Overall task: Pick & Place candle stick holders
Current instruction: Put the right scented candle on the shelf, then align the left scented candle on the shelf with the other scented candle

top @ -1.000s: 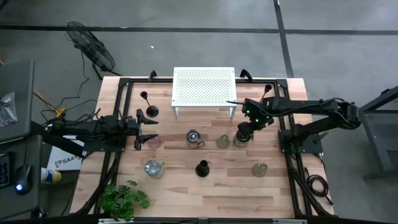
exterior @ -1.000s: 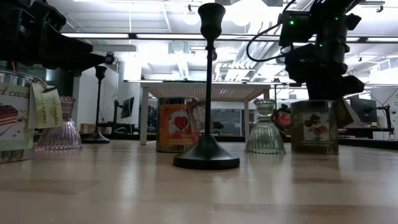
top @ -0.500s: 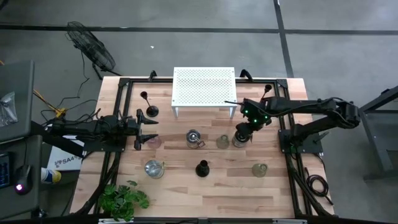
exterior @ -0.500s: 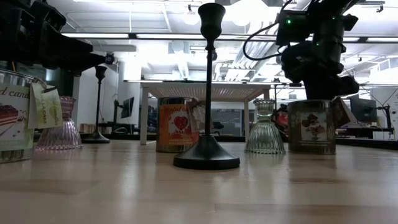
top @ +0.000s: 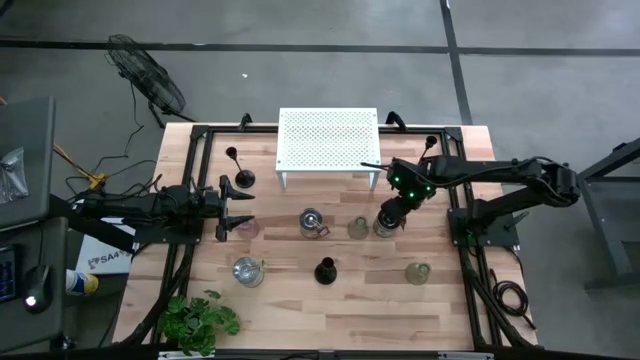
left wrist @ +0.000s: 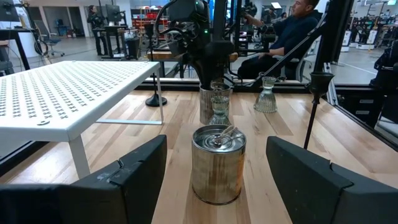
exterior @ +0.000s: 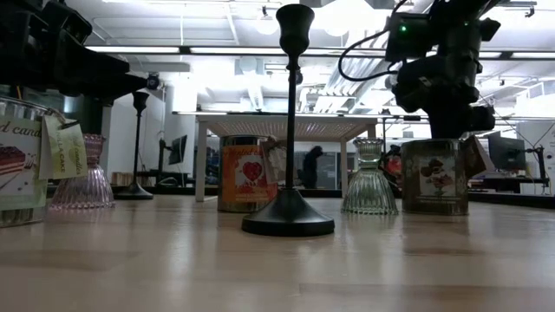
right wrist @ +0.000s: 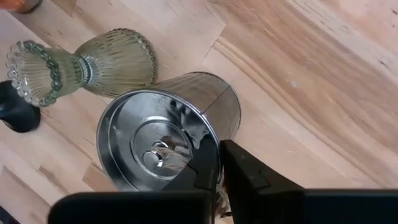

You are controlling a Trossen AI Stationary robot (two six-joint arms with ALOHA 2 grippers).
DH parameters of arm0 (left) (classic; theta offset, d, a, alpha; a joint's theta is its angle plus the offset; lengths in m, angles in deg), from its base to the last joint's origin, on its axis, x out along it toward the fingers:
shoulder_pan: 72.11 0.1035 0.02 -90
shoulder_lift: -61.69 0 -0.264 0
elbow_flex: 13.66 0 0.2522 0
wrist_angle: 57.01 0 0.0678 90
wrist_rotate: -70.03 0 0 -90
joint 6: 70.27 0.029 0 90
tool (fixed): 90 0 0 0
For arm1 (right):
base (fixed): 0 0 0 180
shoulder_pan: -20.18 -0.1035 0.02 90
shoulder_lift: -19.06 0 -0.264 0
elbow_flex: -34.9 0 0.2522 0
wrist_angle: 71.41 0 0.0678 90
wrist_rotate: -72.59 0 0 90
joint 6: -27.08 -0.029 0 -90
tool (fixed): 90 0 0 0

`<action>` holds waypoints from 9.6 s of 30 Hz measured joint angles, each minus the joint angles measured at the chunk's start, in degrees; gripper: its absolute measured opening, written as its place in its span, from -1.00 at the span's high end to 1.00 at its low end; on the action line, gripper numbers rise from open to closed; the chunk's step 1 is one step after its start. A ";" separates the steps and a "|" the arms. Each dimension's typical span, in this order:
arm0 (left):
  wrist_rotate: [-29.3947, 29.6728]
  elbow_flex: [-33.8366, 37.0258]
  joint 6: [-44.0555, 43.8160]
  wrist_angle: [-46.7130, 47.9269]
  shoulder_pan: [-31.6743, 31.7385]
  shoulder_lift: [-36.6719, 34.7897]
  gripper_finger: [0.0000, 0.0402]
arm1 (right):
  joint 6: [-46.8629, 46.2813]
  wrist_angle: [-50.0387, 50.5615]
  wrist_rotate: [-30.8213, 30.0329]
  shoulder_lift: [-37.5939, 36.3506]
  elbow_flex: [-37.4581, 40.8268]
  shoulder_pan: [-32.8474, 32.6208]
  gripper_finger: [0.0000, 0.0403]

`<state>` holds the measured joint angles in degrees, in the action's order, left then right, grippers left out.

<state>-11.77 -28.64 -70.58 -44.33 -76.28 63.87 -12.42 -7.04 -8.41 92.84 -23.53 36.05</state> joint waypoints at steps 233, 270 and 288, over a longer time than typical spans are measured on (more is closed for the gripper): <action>-0.01 0.00 0.00 -0.02 0.01 -0.01 -0.34 | 3.29 -18.62 -30.52 -22.12 -0.75 -23.41 0.19; 3.77 -11.64 -10.71 -1.07 0.00 13.99 -0.34 | 10.88 -44.90 -44.06 -24.62 15.74 -33.14 0.20; -12.58 -39.22 -34.80 40.68 -0.02 33.82 -0.34 | 11.47 -42.99 -43.38 -25.90 15.72 -33.14 0.20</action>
<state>-24.34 -67.86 -105.37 -3.65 -76.30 97.69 -0.95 -50.03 -51.80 66.94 -7.81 2.92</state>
